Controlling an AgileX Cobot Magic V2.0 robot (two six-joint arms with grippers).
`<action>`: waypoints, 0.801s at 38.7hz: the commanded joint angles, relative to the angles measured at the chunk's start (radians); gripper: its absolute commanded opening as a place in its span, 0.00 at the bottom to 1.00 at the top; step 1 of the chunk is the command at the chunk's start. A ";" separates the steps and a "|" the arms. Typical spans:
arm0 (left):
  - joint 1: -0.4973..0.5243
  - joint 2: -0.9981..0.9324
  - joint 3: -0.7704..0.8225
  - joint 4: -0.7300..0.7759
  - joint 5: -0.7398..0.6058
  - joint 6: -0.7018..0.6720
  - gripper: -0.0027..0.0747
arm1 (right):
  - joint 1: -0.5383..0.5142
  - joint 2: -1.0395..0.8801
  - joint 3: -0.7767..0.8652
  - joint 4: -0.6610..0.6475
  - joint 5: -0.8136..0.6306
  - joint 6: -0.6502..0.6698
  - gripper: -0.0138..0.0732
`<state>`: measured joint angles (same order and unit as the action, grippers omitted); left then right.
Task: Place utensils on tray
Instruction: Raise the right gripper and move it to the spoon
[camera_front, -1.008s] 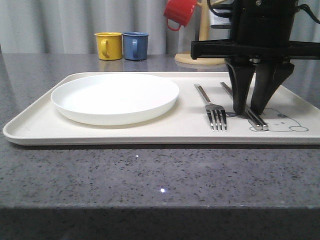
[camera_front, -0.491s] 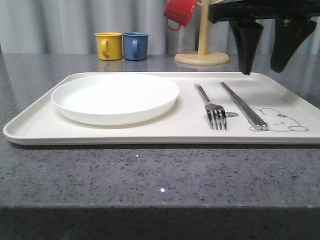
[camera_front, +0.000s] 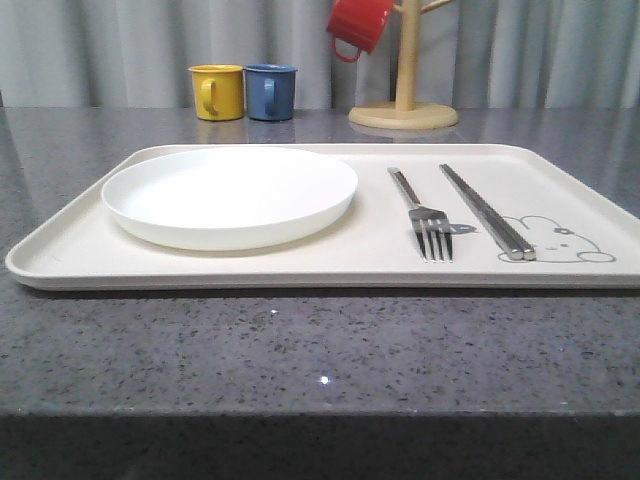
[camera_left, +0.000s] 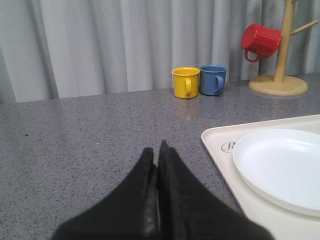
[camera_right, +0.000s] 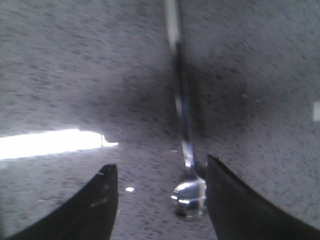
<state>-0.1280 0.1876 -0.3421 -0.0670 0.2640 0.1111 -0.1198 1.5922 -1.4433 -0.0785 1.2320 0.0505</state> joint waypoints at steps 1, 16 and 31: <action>0.003 0.007 -0.026 -0.010 -0.085 -0.012 0.01 | -0.057 -0.028 -0.002 0.010 0.042 -0.034 0.64; 0.003 0.007 -0.026 -0.010 -0.085 -0.012 0.01 | -0.088 0.104 0.006 0.019 -0.021 -0.081 0.64; 0.003 0.007 -0.026 -0.010 -0.085 -0.012 0.01 | -0.088 0.143 0.006 0.021 -0.019 -0.081 0.39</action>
<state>-0.1280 0.1876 -0.3421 -0.0670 0.2640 0.1111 -0.2014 1.7765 -1.4161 -0.0500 1.2142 -0.0189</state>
